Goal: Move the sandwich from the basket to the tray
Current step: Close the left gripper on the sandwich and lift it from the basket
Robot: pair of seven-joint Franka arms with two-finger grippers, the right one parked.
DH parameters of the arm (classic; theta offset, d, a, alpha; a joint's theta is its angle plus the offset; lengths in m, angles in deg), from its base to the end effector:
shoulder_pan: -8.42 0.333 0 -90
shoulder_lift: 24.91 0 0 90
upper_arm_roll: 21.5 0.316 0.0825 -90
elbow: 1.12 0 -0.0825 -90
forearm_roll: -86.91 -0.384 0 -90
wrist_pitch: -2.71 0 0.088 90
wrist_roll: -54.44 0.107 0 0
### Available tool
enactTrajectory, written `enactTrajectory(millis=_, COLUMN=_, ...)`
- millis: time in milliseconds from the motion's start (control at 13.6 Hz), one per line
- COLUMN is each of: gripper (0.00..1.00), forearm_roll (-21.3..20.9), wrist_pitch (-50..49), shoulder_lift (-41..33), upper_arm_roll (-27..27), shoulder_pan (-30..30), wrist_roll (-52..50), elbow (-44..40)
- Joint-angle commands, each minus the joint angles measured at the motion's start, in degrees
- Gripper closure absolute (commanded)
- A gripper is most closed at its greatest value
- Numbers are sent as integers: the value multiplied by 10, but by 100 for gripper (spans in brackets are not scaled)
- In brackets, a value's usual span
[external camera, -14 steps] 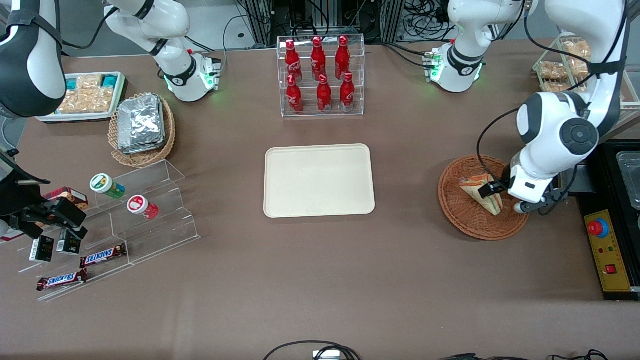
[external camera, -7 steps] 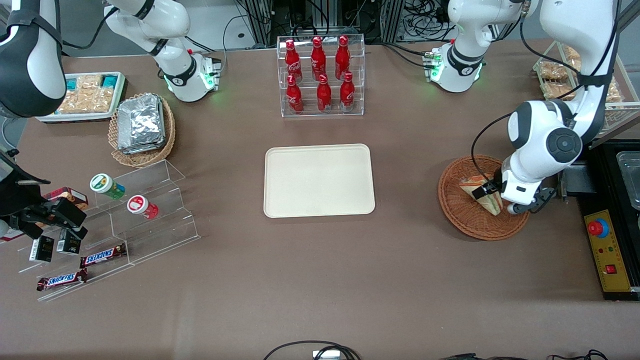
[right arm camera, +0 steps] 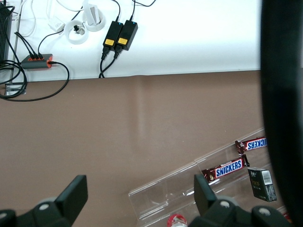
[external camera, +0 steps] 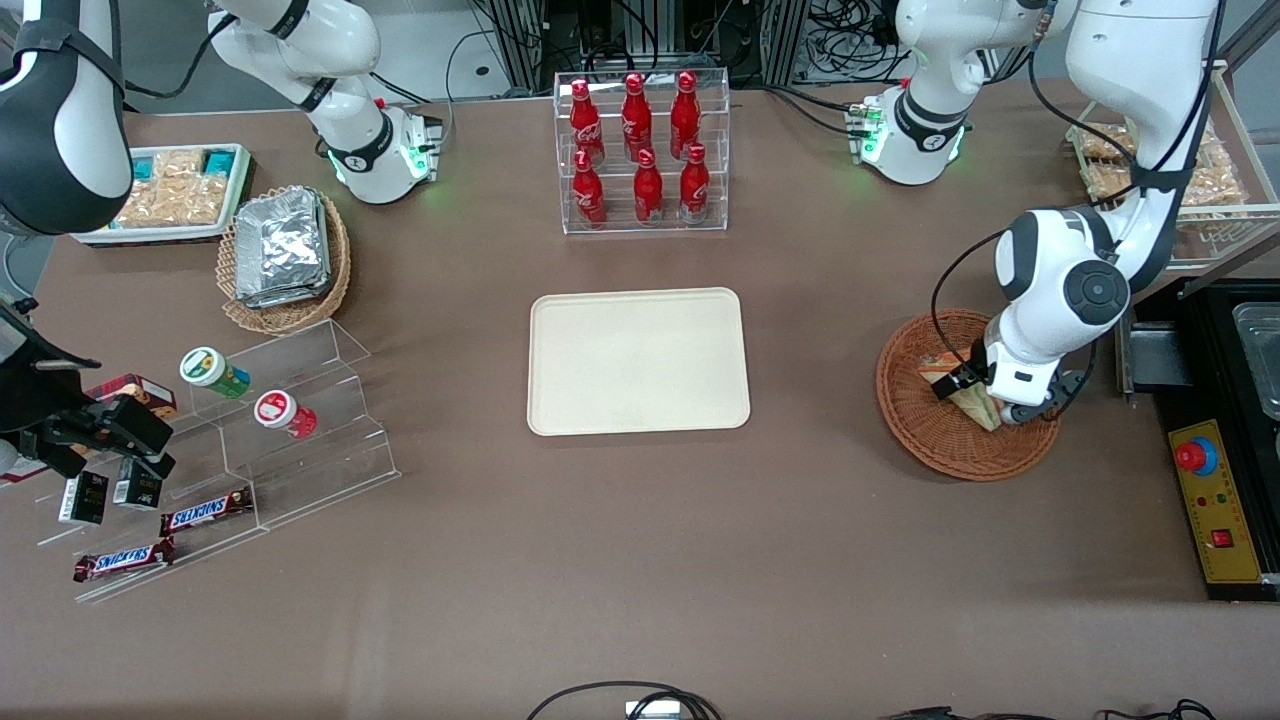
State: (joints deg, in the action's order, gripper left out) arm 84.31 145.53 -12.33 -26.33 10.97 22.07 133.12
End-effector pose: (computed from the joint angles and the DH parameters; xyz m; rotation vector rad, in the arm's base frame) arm 0.5085 -0.0213 0.2347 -3.0194 -0.7540 0.0985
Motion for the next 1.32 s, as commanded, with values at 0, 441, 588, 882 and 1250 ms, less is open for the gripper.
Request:
enactTrajectory(millis=0, gripper=44, forearm_roll=-10, wrist_pitch=15, shoulder_lift=-3, upper_arm_roll=3, shoulder_pan=-2, wrist_roll=-15, elbow=8)
enactTrajectory(millis=441, gripper=100, forearm_roll=-29, wrist_pitch=9, shoulder_lift=-3, upper_arm_roll=3, shoulder_pan=-1, wrist_roll=-11, elbow=8)
enactTrajectory(millis=588, gripper=100, forearm_roll=-31, wrist_pitch=-21, shoulder_lift=-27, upper_arm_roll=2, shoulder_pan=-2, wrist_roll=-10, elbow=2)
enactTrajectory(millis=882, gripper=100, forearm_roll=-35, wrist_pitch=-83, shoulder_lift=-69, upper_arm_roll=-4, shoulder_pan=-5, wrist_roll=26, elbow=-34)
enactTrajectory(millis=1250, gripper=100, forearm_roll=-34, wrist_pitch=-195, shoulder_lift=-68, upper_arm_roll=-48, shoulder_pan=-8, wrist_roll=74, elbow=-143)
